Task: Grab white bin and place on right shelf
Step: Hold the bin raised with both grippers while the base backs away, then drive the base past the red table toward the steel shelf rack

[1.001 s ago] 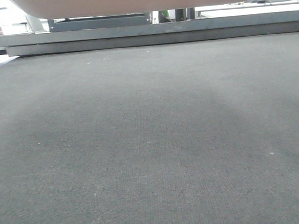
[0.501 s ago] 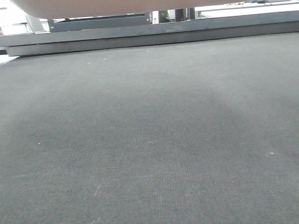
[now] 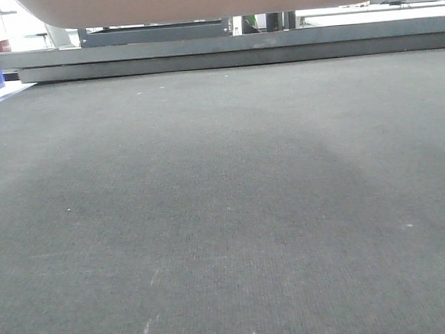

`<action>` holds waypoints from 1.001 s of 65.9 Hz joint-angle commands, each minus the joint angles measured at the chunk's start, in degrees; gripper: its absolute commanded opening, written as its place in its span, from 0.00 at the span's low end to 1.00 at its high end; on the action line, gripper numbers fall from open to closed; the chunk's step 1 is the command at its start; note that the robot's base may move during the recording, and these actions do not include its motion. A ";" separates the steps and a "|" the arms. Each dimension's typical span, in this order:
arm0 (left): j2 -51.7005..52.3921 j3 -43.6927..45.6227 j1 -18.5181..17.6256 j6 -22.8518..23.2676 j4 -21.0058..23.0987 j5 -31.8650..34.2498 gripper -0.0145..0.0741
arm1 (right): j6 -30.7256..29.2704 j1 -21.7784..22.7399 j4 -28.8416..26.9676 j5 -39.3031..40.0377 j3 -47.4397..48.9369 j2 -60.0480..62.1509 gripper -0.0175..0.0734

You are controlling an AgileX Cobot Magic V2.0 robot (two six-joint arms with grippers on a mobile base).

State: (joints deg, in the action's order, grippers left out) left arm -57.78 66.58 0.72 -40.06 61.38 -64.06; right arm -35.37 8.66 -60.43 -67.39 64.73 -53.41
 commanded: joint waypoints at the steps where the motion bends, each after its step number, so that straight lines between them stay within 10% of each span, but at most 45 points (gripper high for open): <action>1: 1.12 2.08 -1.20 -0.95 9.08 -0.84 0.44 | -0.70 -0.89 -12.56 -6.42 2.32 1.01 0.70; 66: 1.12 2.08 -1.20 -0.95 9.08 -0.84 0.44 | -0.70 -0.89 -12.56 -6.09 2.32 0.90 0.70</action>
State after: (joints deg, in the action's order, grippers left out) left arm -57.78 66.58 0.72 -40.06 61.38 -64.06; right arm -35.37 8.66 -60.53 -67.39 64.73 -53.41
